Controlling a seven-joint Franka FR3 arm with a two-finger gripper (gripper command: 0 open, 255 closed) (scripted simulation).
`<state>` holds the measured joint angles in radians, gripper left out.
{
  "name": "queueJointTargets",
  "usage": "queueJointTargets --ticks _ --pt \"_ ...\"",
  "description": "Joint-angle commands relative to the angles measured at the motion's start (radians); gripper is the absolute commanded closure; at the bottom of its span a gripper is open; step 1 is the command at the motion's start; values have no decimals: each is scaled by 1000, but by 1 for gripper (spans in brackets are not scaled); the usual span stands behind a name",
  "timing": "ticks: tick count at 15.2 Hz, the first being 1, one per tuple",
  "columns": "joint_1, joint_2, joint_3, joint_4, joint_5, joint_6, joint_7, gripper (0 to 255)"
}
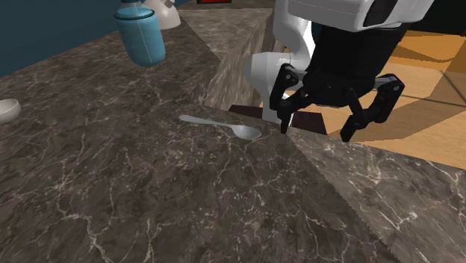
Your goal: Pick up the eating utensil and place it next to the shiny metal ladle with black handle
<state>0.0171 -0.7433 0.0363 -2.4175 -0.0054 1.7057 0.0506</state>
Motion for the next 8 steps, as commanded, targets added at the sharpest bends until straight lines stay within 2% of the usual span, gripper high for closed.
queueJointTargets --ticks 1,8 --pt "0 0 0 0 0 0 0 0" --pt "-120 -197 -97 -195 -88 87 8 0"
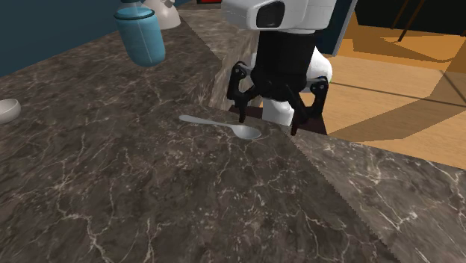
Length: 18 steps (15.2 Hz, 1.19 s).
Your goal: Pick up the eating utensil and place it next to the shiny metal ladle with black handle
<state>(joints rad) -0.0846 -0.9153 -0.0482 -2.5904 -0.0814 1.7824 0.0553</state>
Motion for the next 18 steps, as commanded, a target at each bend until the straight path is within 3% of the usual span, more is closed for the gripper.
queueJointTargets --ticks 1,3,11,18 --pt "-38 -54 -28 -48 -27 22 3 0" --pt "-70 -97 -52 -87 -50 39 2 0" --pt "-77 -81 -66 -180 -63 148 4 0" --pt "-76 -81 -66 -180 -63 148 4 0"
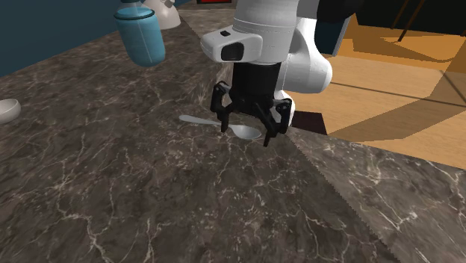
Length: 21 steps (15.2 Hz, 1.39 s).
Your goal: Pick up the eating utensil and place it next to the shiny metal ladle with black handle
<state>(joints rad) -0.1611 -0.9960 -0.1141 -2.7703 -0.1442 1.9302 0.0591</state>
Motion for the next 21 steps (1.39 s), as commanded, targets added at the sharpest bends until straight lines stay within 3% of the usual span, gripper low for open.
queueJointTargets --ticks 1,10,21 --pt "0 0 0 0 0 0 0 255" --pt "0 0 0 0 0 0 0 255" --pt "8 16 13 155 16 -139 -7 255"
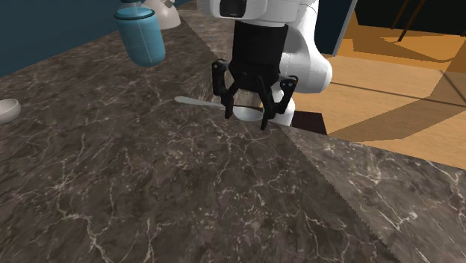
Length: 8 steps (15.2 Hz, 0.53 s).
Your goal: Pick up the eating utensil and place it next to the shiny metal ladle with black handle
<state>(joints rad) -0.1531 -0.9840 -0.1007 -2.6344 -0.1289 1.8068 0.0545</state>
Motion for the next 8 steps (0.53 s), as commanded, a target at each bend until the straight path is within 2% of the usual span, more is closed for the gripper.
queueJointTargets --ticks 1,8 --pt "1 7 1 34 2 -27 -3 255" --pt "5 32 8 141 10 -109 -7 255"
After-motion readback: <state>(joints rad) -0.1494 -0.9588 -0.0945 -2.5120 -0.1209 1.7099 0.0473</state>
